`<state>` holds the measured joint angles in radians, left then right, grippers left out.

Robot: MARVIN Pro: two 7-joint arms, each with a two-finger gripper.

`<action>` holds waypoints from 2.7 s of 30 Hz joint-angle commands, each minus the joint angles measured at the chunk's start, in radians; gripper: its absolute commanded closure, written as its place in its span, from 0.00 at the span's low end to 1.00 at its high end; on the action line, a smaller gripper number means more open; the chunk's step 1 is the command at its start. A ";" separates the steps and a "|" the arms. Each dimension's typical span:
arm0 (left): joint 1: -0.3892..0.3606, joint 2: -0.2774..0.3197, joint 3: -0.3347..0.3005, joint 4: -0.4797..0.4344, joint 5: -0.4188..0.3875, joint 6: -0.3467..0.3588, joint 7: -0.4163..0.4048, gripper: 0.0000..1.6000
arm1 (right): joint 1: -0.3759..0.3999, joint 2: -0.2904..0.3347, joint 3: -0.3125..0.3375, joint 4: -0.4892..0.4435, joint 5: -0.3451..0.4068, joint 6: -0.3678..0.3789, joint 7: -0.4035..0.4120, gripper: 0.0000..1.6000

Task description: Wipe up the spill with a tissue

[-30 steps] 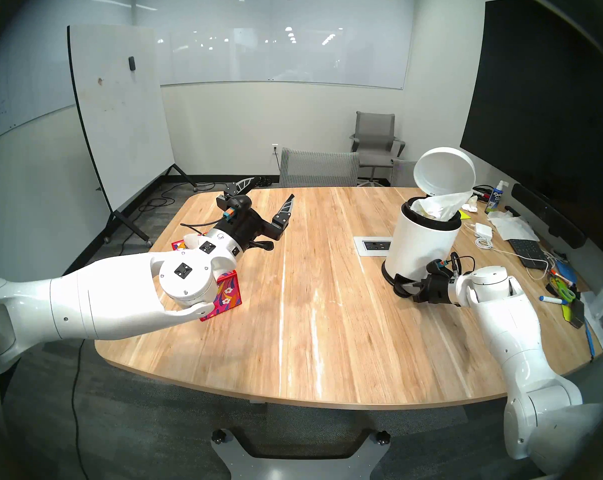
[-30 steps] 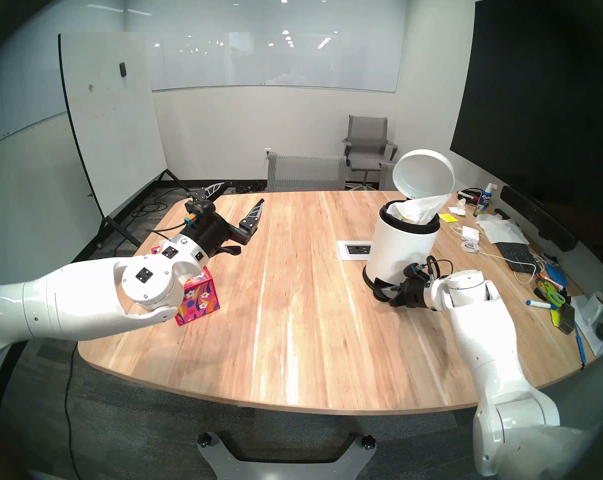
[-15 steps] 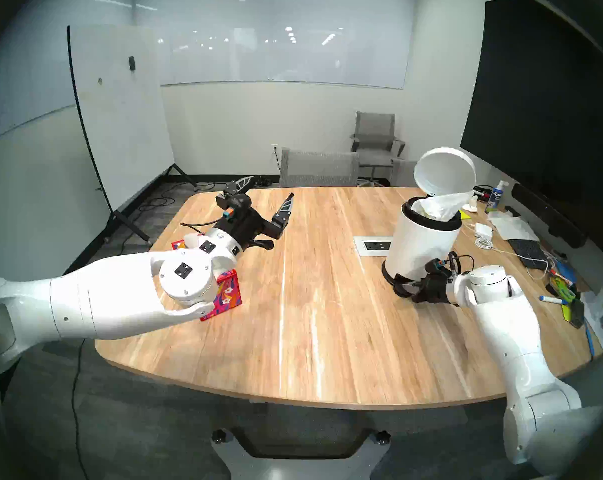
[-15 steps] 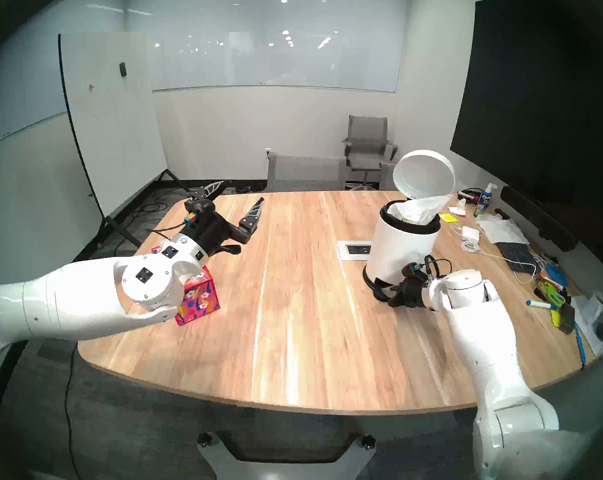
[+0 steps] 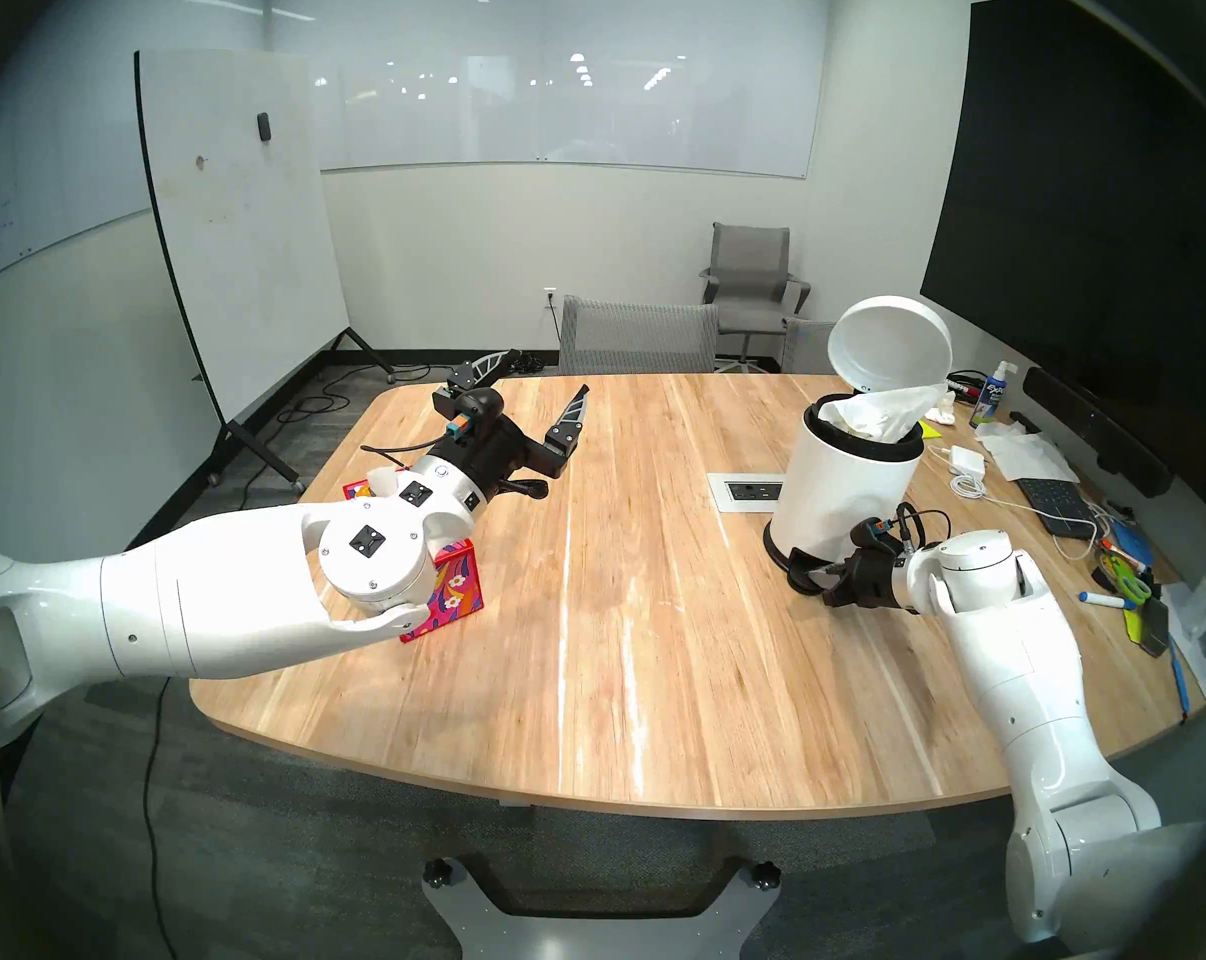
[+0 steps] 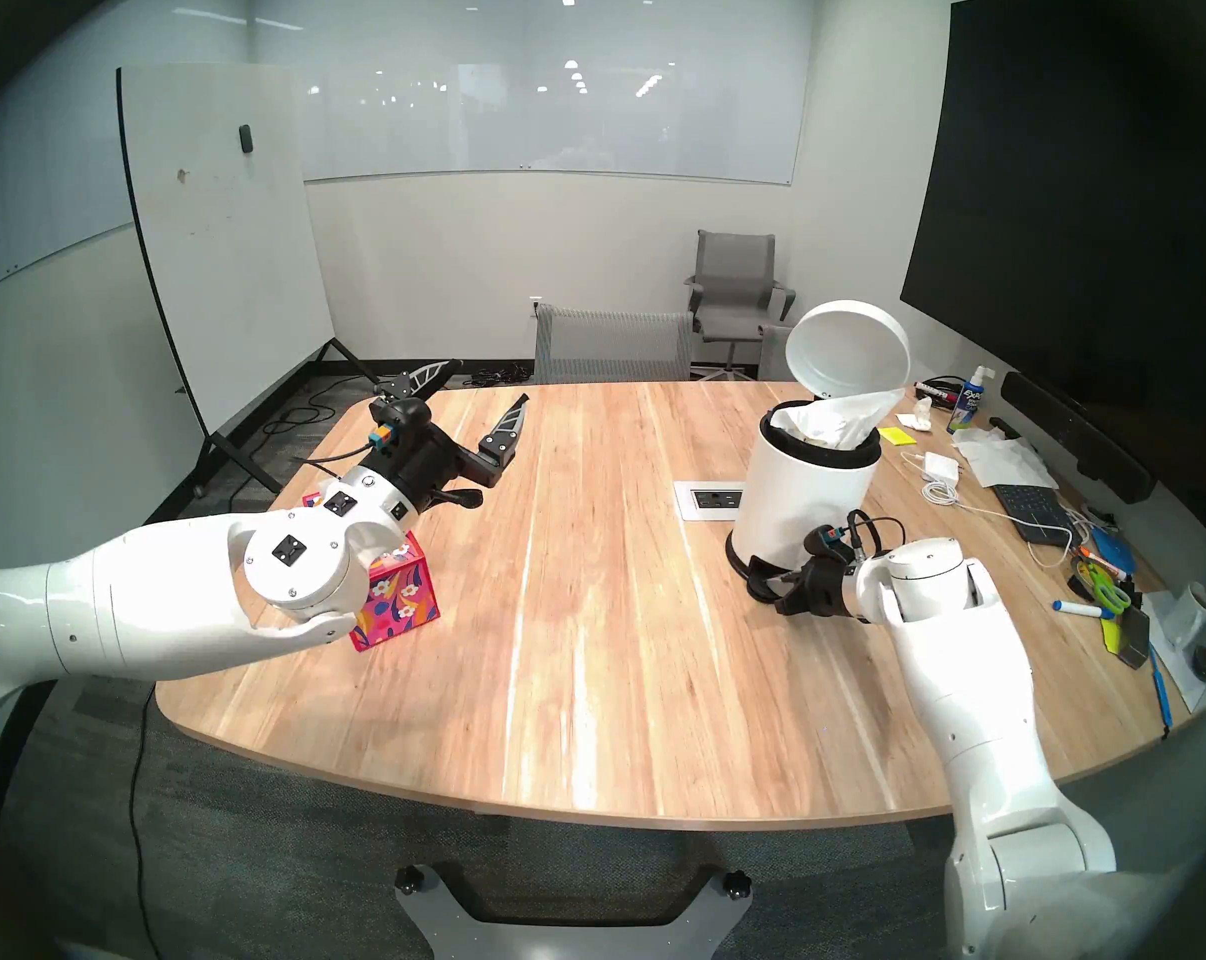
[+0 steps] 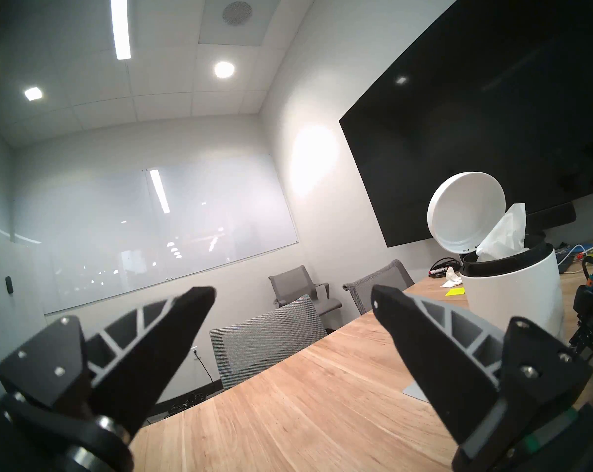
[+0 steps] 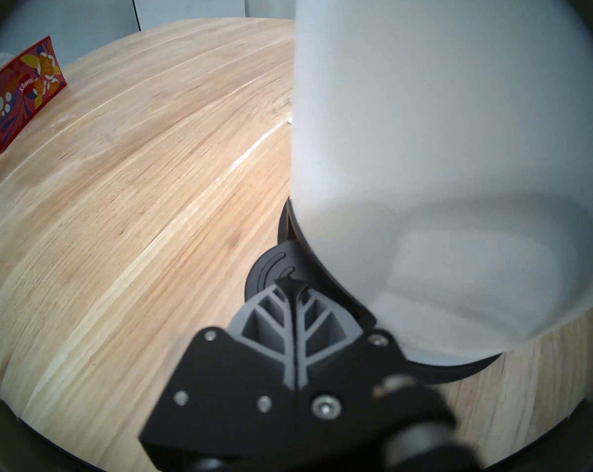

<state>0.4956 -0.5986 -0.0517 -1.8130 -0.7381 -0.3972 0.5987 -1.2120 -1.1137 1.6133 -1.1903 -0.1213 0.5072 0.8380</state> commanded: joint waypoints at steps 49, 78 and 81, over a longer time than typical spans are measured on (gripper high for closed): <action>-0.020 -0.002 -0.016 -0.010 -0.003 -0.006 -0.002 0.00 | 0.025 -0.074 -0.037 -0.304 0.006 0.128 0.025 1.00; -0.021 -0.002 -0.016 -0.011 -0.003 -0.006 -0.002 0.00 | -0.028 -0.110 0.033 -0.443 0.050 0.156 0.048 1.00; -0.021 -0.002 -0.016 -0.010 -0.003 -0.006 -0.002 0.00 | -0.021 -0.114 0.043 -0.452 0.062 0.154 0.063 1.00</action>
<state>0.4937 -0.6001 -0.0508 -1.8133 -0.7387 -0.3985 0.5991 -1.2558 -1.2206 1.6340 -1.6030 -0.0885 0.6720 0.8844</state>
